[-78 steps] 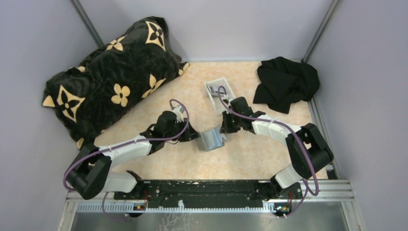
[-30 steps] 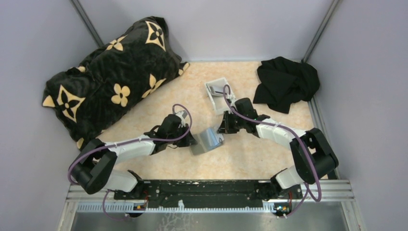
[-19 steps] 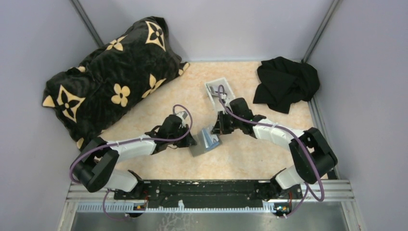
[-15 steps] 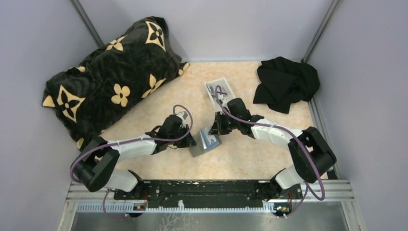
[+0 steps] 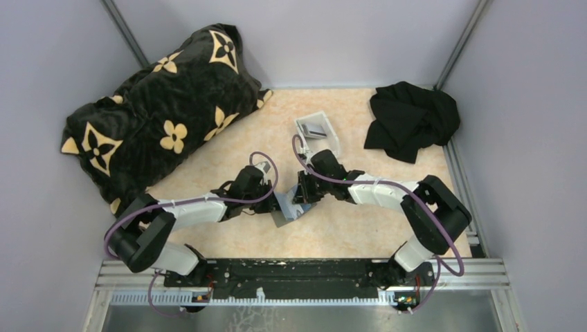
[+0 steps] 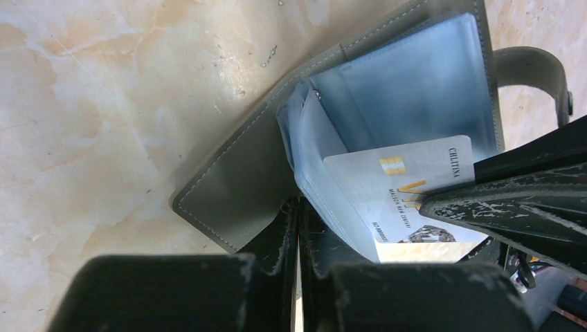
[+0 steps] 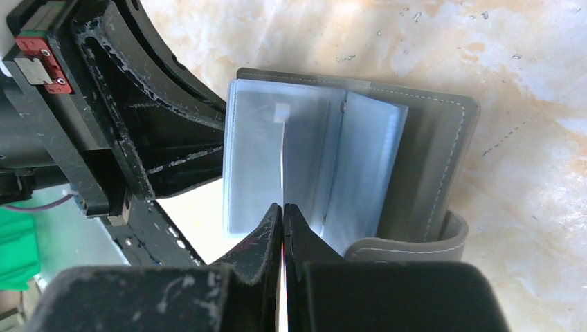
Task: Put the credit cards into the card holder
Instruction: Insert the credit card into the card holder.
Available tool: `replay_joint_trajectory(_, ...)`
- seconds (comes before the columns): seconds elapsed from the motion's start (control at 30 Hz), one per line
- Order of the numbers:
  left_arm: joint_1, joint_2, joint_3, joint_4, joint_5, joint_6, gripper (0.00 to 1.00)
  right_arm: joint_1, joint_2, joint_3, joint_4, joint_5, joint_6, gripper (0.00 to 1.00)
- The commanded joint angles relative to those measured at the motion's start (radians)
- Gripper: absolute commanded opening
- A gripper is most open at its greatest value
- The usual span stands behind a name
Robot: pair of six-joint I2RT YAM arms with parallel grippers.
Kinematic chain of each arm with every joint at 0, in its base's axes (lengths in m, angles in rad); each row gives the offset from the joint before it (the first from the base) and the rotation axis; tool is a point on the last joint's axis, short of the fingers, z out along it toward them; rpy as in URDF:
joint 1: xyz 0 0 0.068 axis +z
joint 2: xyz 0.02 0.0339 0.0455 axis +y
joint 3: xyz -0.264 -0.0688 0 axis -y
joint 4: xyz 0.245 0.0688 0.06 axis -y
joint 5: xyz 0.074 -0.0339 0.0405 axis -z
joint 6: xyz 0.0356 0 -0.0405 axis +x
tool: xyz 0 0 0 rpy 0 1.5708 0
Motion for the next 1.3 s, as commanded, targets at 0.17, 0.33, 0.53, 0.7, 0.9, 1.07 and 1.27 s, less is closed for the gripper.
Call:
replay_joint_trajectory(0.17, -0.004, 0.019, 0.010, -0.029, -0.014, 0.004, 0.05, 0.053, 0.041, 0.042, 0.003, 0.114, -0.044, 0.00)
replay_joint_trajectory(0.33, -0.004, -0.068, 0.048, -0.175, -0.104, 0.002, 0.08, 0.070, 0.069, 0.048, -0.003, 0.152, -0.055, 0.00)
replay_joint_trajectory(0.53, -0.004, -0.210, 0.112, -0.362, -0.234, 0.010, 0.11, 0.077, 0.081, 0.050, -0.004, 0.173, -0.058, 0.00)
replay_joint_trajectory(0.7, -0.005, -0.277, 0.143, -0.407, -0.252, 0.001, 0.12, 0.088, 0.077, 0.066, -0.024, 0.197, -0.065, 0.00)
replay_joint_trajectory(0.9, -0.009, -0.268, 0.154, -0.363, -0.223, -0.013, 0.13, 0.097, 0.075, 0.070, -0.030, 0.213, -0.068, 0.00)
replay_joint_trajectory(1.07, -0.028, -0.204, 0.135, -0.325, -0.195, -0.022, 0.12, 0.098, 0.065, 0.067, -0.031, 0.219, -0.068, 0.00)
replay_joint_trajectory(1.27, -0.053, -0.145, 0.090, -0.283, -0.197, -0.044, 0.10, 0.099, 0.055, 0.072, -0.036, 0.213, -0.068, 0.00)
